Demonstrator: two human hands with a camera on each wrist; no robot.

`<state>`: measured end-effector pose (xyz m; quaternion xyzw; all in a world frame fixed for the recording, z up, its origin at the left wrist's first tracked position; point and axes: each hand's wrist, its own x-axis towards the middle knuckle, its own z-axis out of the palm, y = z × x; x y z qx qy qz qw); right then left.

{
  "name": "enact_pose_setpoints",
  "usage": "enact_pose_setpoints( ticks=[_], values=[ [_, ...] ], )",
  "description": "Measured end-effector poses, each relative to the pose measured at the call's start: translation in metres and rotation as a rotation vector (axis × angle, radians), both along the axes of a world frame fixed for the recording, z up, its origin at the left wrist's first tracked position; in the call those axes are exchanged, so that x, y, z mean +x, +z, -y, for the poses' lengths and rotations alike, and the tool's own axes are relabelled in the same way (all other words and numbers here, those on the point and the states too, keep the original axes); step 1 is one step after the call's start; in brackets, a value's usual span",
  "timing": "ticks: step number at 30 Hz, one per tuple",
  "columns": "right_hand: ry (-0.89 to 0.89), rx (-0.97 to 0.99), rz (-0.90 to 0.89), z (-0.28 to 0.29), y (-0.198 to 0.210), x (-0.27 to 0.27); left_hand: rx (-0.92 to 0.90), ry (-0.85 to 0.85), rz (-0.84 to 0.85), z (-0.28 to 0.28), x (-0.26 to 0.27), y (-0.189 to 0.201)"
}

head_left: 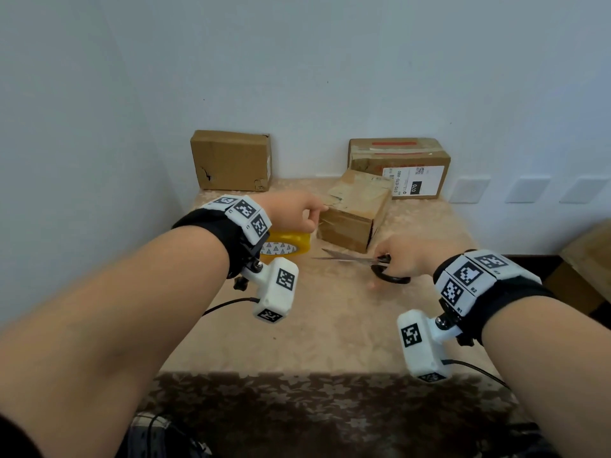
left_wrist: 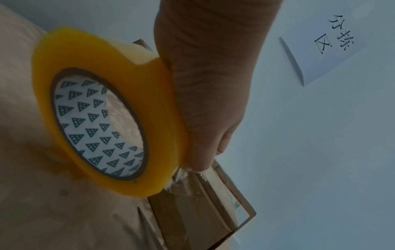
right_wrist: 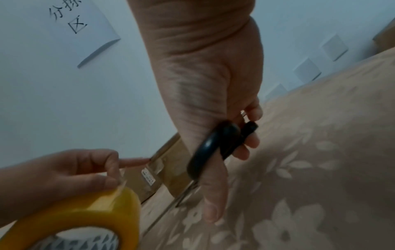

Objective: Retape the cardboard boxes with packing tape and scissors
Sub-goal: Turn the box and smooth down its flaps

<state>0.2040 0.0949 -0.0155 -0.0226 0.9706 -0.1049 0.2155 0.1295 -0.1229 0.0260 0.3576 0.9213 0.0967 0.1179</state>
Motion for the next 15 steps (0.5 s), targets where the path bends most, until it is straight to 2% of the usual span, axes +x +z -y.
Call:
enact_pose_setpoints(
  ticks=[5, 8, 10, 11, 12, 15],
  values=[
    [0.124, 0.096, -0.009, 0.014, 0.010, 0.002, 0.161, 0.163, -0.032, 0.018, -0.004, 0.001],
    [0.118, 0.109, -0.353, 0.024, 0.026, -0.004, 0.164, 0.249, -0.145, 0.023, -0.004, 0.001],
    [0.050, 0.039, -0.616, 0.034, 0.028, -0.012, 0.190, 0.291, -0.245, 0.024, -0.002, 0.000],
    [0.050, -0.006, -0.688, 0.039, 0.028, -0.019, 0.224, 0.314, -0.281, 0.025, -0.002, -0.002],
    [0.082, -0.023, -0.705, 0.045, 0.024, -0.027, 0.263, 0.337, -0.303, 0.026, -0.001, -0.004],
    [0.128, 0.099, -0.564, 0.062, 0.011, -0.054, 0.334, 0.384, -0.305, 0.028, 0.002, -0.012]
  ],
)
